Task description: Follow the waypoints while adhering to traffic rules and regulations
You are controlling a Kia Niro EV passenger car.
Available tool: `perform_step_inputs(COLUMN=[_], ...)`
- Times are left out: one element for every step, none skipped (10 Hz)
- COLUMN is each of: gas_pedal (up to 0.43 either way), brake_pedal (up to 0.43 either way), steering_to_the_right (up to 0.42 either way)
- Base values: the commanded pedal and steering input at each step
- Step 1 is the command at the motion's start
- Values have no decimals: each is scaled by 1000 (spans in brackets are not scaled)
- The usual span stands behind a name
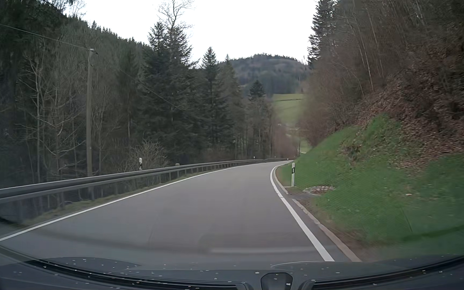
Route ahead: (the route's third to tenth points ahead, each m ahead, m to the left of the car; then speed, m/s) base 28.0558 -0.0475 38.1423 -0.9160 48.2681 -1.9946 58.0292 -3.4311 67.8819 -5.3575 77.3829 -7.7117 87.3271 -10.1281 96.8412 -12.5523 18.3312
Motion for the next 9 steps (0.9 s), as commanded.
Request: perform_step_inputs(gas_pedal=[0, 0, 0, 0, 0, 0, 0, 0, 0], brake_pedal=[0, 0, 0, 0, 0, 0, 0, 0, 0], steering_to_the_right=[-3, 0, 0, 0, 3, 12, 14, 15, 15])
